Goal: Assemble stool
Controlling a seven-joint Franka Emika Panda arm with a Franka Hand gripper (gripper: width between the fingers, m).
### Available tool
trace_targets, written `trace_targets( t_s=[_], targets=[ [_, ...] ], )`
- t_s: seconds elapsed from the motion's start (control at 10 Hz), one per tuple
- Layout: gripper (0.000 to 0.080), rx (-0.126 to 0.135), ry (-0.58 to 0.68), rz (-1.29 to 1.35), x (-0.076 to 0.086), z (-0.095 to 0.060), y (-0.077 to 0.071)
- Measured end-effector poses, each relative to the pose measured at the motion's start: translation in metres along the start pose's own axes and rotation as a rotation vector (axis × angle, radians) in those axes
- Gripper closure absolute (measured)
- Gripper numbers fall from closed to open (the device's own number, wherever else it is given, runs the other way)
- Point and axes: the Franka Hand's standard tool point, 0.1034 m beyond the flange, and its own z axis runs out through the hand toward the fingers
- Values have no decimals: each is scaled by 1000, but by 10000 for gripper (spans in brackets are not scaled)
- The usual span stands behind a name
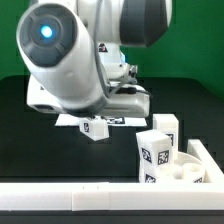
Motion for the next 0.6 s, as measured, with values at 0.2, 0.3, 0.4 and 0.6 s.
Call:
trace_targets(
  t_s=[0.2,0.3,0.4,0.6],
  targets=[
    [382,-28,-29,-4,1,17,-3],
    [382,-28,-31,-5,1,16,-4],
    [219,-25,-31,-2,1,16,-2],
    [161,-34,-44,-31,-1,11,2]
  ],
)
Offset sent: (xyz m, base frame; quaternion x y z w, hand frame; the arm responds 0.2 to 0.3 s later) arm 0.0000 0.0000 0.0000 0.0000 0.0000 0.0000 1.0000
